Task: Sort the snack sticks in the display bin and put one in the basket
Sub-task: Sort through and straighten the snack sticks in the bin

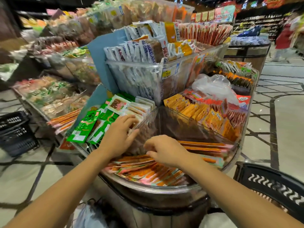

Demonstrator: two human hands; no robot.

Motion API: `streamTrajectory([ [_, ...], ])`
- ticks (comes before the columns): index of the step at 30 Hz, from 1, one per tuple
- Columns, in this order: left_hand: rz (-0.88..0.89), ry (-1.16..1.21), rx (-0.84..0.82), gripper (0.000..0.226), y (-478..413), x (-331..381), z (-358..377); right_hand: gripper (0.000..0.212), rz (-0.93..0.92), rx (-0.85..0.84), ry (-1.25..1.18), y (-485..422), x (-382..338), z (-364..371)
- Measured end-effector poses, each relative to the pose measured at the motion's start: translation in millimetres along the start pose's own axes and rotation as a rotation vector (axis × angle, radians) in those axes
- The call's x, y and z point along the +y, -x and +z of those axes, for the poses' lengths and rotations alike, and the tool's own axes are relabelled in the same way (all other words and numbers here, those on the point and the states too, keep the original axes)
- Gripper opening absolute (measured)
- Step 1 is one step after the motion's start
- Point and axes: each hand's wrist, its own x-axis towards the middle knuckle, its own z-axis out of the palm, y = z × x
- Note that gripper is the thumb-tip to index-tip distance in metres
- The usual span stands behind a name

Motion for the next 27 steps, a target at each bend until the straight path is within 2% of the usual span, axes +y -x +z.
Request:
streamTrajectory([
  [6,-0.042,0.093,0.03,0.039,0.6,-4.0,4.5,0.035,-0.113,-0.121,0.006,-17.7,-8.4,27.0],
  [10,-0.047,0.129,0.045,0.036,0.1,-5.6,7.3,0.031,-0.191,-0.105,0.035,-19.0,-7.3,34.9],
  [15,-0.053,0.152,0.047,0.036,1.5,-5.0,6.2,0.03,-0.19,-0.068,0.004,-19.4,-3.9,35.9],
  [22,-0.062,0.159,0.047,0.031,1.7,-5.7,3.9,0.03,-0.163,0.039,-0.162,-18.2,-4.8,28.5],
  [27,-0.073,0.141,0.047,0.029,1.7,-1.5,1.8,0.026,-0.072,0.246,-0.496,-5.3,-8.6,8.4],
])
